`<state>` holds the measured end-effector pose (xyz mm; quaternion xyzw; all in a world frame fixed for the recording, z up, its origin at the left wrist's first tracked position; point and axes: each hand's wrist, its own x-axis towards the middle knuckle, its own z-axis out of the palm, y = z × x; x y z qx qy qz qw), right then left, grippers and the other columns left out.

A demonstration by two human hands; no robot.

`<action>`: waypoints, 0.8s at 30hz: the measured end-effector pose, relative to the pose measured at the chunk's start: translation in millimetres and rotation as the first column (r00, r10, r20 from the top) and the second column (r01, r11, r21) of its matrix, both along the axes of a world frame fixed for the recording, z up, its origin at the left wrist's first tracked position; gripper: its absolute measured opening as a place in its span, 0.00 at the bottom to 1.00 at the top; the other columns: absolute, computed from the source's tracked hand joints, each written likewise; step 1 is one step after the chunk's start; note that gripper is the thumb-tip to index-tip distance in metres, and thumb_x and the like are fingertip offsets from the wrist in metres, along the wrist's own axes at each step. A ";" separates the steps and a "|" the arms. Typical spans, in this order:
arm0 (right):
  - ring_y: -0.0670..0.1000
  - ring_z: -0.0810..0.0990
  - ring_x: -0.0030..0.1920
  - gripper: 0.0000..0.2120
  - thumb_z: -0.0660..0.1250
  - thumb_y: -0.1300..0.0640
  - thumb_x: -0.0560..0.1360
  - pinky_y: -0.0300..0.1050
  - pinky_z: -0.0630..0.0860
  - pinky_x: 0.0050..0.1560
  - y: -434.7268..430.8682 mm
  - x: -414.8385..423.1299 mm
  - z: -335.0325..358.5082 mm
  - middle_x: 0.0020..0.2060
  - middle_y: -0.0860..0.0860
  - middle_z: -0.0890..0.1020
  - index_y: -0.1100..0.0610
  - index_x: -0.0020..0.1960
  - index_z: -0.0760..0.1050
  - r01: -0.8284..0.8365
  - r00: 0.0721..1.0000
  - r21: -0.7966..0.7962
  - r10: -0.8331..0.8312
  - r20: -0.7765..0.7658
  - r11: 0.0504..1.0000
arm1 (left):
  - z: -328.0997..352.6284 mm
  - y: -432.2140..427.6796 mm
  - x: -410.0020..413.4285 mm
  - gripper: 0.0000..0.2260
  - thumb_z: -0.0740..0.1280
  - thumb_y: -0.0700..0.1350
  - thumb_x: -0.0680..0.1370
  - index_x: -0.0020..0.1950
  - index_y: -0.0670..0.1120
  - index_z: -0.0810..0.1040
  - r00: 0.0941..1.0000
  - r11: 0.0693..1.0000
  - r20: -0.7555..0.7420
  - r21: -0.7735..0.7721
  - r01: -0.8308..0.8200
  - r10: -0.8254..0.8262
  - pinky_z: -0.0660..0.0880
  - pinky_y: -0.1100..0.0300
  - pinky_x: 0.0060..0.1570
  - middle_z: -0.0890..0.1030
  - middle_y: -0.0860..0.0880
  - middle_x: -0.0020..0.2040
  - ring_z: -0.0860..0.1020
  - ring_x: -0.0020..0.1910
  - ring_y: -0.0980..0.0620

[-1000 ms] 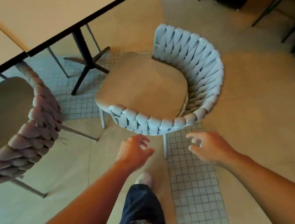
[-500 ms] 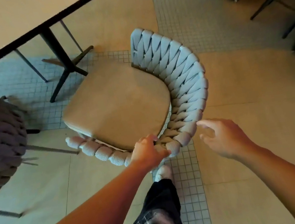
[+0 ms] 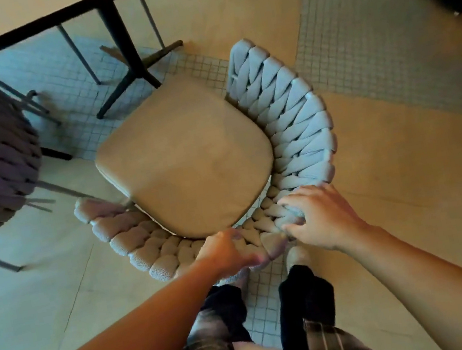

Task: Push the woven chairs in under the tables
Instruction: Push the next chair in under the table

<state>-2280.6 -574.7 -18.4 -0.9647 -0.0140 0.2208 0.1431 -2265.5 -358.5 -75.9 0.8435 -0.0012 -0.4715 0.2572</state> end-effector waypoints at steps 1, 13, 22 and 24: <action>0.48 0.71 0.64 0.25 0.69 0.39 0.71 0.50 0.62 0.67 -3.8 5.6 -1.8 0.65 0.44 0.77 0.45 0.66 0.75 -0.062 0.998 -0.004 0.062 -0.029 0.998 | -1.0 -2.2 -3.8 0.40 0.77 0.64 0.62 0.70 0.53 0.70 1.000 1.000 -0.015 0.012 -0.003 0.003 0.75 0.56 0.59 0.76 0.50 0.64 0.76 0.60 0.51; 0.49 0.65 0.69 0.31 0.68 0.31 0.69 0.56 0.54 0.72 -63.0 27.8 -45.1 0.66 0.43 0.73 0.41 0.69 0.70 -0.518 0.845 -0.001 0.512 -0.157 0.855 | 6.7 -54.0 -54.4 0.35 0.71 0.67 0.66 0.72 0.60 0.66 0.983 0.917 0.185 0.391 -0.078 0.005 0.36 0.34 0.71 0.71 0.52 0.69 0.64 0.72 0.45; 0.55 0.71 0.59 0.24 0.64 0.36 0.68 0.55 0.63 0.60 -64.2 29.2 -75.9 0.58 0.47 0.77 0.42 0.61 0.71 -0.616 0.787 -0.123 0.613 -0.063 0.778 | -0.4 -63.7 -66.0 0.28 0.70 0.65 0.68 0.66 0.62 0.72 0.940 0.909 0.334 0.364 -0.201 0.075 0.35 0.39 0.73 0.76 0.55 0.60 0.68 0.67 0.45; 0.55 0.72 0.58 0.24 0.63 0.35 0.68 0.56 0.62 0.59 -65.0 26.6 -77.9 0.58 0.47 0.77 0.42 0.62 0.70 -0.622 0.781 -0.146 0.622 -0.049 0.769 | 0.9 -63.7 -67.1 0.27 0.70 0.65 0.68 0.66 0.64 0.71 0.937 0.915 0.342 0.349 -0.201 0.075 0.34 0.39 0.73 0.76 0.57 0.59 0.68 0.67 0.45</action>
